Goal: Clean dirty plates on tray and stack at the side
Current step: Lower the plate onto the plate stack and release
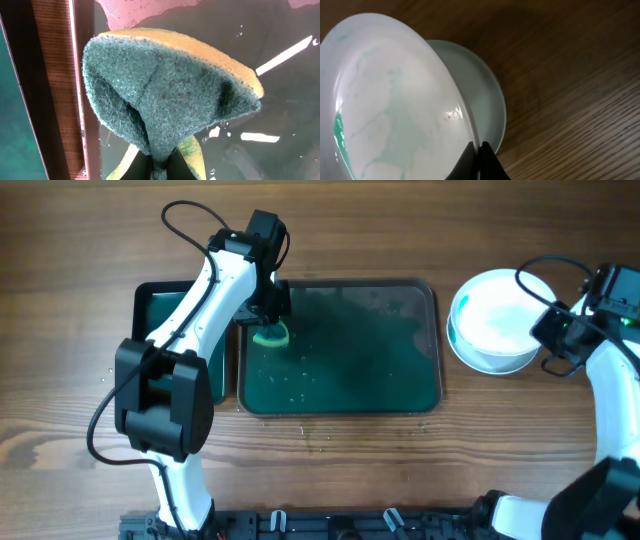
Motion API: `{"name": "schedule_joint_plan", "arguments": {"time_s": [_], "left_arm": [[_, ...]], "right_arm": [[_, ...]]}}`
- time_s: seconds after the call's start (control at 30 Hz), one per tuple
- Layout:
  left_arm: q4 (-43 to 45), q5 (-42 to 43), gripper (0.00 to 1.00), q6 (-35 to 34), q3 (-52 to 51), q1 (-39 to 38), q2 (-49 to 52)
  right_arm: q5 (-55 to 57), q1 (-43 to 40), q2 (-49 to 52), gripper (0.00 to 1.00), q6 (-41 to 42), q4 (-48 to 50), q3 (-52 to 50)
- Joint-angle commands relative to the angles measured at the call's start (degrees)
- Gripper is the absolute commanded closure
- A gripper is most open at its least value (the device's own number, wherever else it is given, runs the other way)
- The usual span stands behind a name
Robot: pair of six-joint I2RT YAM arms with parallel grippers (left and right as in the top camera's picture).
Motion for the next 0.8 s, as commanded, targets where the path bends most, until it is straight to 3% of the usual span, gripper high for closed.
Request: {"name": "schedule_joint_plan", "arguments": {"time_s": [0.0, 0.3, 0.43, 0.6, 0.63, 0.7, 0.77], "left_arm": [[0.4, 0.7, 0.96, -0.7, 0.7, -0.2, 0.4], [1.0, 0.6, 0.96, -0.2, 0.7, -0.2, 0.4], [1.0, -1.7, 0.96, 1.0, 0.9, 0.5, -0.5], [0.4, -1.7, 0.96, 2.6, 1.2, 3.0, -6.1], [0.0, -1.7, 0.96, 3.7, 1.2, 3.6, -7.6], [-1.2, -1.5, 0.96, 8.3, 1.2, 4.9, -10.5], [-3.2, -1.5, 0.96, 13.4, 1.2, 6.4, -12.6]], "right_arm": [[0.4, -0.1, 4.4, 0.96, 0.7, 0.9, -0.1], [1.6, -0.1, 12.1, 0.96, 1.7, 0.5, -0.1], [-1.0, -0.1, 11.6, 0.69, 1.6, -0.2, 0.2], [-10.8, 0.0, 9.0, 0.48, -0.6, -4.7, 4.4], [-14.3, 0.1, 8.3, 0.33, -3.1, -5.9, 5.6], [-19.2, 0.5, 6.9, 0.13, -6.3, -8.0, 7.8], [-20.8, 1.6, 5.4, 0.0, -8.1, -9.6, 9.3]]}}
